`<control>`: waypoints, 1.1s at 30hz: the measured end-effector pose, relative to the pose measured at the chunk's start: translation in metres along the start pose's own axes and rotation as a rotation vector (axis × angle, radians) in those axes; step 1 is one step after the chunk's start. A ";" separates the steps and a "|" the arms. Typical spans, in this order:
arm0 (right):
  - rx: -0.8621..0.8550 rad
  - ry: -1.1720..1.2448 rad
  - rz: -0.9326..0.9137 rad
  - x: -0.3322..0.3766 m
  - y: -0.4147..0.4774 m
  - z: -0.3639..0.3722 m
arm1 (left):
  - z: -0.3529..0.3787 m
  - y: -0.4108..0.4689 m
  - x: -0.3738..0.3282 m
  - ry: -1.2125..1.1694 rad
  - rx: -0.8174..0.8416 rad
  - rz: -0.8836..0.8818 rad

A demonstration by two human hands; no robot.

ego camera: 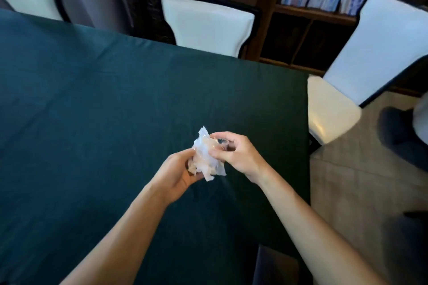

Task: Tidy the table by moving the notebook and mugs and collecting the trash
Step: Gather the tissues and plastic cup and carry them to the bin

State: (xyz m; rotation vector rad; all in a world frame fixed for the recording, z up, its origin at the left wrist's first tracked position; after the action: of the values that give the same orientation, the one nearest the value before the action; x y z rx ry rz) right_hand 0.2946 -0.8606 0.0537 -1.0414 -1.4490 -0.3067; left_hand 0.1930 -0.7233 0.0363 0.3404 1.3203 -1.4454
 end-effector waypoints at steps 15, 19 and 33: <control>0.552 -0.125 -0.266 0.156 -0.178 0.411 | -0.300 -0.388 -0.043 -0.047 -0.395 0.600; 0.731 0.040 -0.254 0.160 -0.244 0.524 | -0.379 -0.484 -0.015 -0.225 -0.541 0.682; 1.147 0.244 -0.003 0.137 -0.333 0.754 | -0.530 -0.642 0.055 -0.469 -1.100 0.869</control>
State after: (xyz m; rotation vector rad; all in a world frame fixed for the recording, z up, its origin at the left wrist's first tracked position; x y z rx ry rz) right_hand -0.4211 -0.4424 0.1546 -0.0561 -1.1154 0.3756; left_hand -0.5860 -0.4468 0.1485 -0.1636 1.1508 0.0298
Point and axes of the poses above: each hand's wrist, its own y-axis towards the middle knuckle, its own z-axis out of the palm, x = y × z, the point moved 5 cm from there along y, towards the middle knuckle, and after that the axes turned 7 degrees about z, right-handed, at the moved point
